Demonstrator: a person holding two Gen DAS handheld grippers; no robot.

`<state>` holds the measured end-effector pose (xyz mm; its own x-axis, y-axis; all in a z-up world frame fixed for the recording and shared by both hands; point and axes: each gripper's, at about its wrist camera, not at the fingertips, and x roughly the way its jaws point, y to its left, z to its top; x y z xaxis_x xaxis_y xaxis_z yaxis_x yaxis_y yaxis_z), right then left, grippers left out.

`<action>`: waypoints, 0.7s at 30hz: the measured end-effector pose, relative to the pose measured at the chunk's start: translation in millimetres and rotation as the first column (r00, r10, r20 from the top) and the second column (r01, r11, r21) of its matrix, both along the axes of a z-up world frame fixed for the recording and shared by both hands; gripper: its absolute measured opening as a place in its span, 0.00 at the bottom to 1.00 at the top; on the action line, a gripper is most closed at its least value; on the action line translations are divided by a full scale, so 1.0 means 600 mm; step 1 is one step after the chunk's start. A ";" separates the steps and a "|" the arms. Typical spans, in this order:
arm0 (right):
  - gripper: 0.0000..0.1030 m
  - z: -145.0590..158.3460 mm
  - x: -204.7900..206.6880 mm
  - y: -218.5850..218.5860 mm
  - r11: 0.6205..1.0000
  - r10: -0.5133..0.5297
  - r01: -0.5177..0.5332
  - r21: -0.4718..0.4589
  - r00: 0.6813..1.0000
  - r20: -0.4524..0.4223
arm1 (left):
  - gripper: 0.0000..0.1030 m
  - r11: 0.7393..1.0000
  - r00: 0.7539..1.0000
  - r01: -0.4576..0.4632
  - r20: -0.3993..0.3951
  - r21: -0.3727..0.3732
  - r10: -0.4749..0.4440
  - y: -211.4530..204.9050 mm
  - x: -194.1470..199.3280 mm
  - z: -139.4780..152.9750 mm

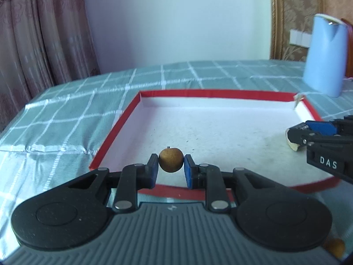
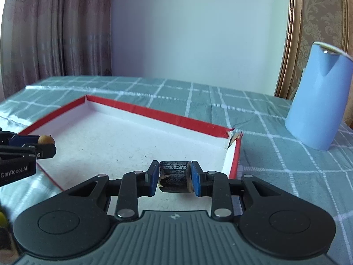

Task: Organize fruits
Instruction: 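Carry both held items into the red tray and open both tools, then withdraw both open tools from the tray back toward the fruits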

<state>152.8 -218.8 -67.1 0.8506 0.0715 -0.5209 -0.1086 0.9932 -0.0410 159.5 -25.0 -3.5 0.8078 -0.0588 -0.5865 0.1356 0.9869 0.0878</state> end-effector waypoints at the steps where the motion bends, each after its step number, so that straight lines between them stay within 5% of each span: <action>1: 0.29 -0.004 0.006 0.001 1.000 -0.004 0.004 0.003 1.000 -0.006 | 0.22 1.000 1.000 -0.007 -0.011 0.003 0.007 0.001 0.008 -0.005; 8: 0.29 -0.007 0.018 0.000 1.000 -0.012 0.012 0.019 1.000 -0.002 | 0.26 0.998 0.998 -0.039 -0.057 -0.049 0.036 0.019 0.029 -0.007; 13: 0.29 -0.002 0.015 0.000 1.000 -0.008 0.008 0.021 1.000 -0.009 | 0.42 0.998 0.999 -0.047 -0.008 -0.046 0.046 0.020 0.012 0.001; 16: 0.31 -0.002 0.011 -0.003 1.000 0.001 -0.001 0.031 1.000 -0.002 | 0.61 0.997 0.998 -0.051 0.038 -0.062 0.053 0.025 -0.008 0.008; 18: 0.44 0.000 0.003 -0.006 0.999 -0.006 0.006 0.032 1.000 0.011 | 0.64 0.996 0.996 -0.051 0.064 -0.076 0.055 0.032 -0.026 0.013; 20: 0.68 0.005 -0.006 -0.009 0.999 -0.014 0.013 0.034 0.999 0.040 | 0.64 0.995 0.994 -0.056 0.088 -0.081 0.063 0.037 -0.044 0.014; 21: 0.68 0.009 -0.012 -0.010 0.999 -0.017 0.015 0.036 0.998 0.063 | 0.64 0.995 0.993 -0.062 0.098 -0.078 0.070 0.039 -0.052 0.015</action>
